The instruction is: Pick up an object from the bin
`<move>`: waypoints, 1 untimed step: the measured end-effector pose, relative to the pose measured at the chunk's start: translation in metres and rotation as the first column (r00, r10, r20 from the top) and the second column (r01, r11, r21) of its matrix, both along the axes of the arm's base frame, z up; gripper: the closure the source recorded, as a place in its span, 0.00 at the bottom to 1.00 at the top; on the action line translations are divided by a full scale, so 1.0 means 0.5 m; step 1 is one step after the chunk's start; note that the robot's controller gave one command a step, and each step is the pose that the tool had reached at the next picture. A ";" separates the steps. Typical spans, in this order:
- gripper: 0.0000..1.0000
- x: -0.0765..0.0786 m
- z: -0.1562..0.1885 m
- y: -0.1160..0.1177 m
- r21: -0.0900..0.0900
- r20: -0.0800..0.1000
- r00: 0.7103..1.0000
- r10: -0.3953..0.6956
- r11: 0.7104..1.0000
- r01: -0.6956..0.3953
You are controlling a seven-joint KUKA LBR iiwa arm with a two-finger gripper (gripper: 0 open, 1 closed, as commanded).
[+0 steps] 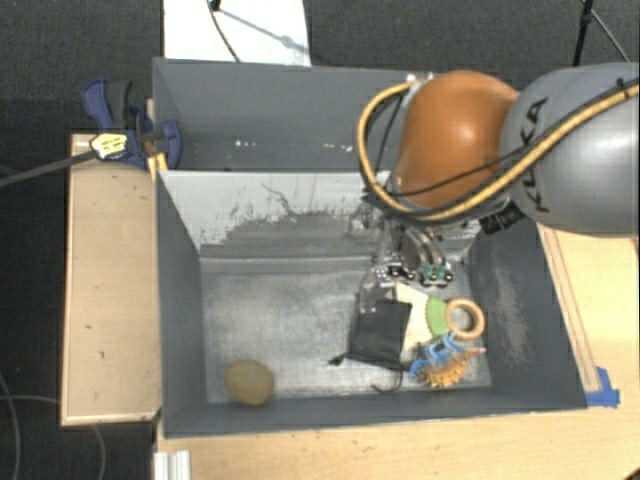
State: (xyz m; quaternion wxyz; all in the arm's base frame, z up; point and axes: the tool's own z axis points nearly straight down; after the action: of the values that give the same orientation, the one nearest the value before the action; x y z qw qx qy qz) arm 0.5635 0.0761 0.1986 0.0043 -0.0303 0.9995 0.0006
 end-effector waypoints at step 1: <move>0.00 -0.009 -0.039 -0.010 -0.001 0.005 0.997 0.073 0.997 -0.073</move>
Offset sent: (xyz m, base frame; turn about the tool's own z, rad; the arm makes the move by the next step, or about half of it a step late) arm 0.0209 0.0296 0.0607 -0.2815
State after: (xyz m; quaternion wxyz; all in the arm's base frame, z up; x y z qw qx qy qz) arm 0.5589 0.0713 0.1792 0.0069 -0.0669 0.9977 0.0005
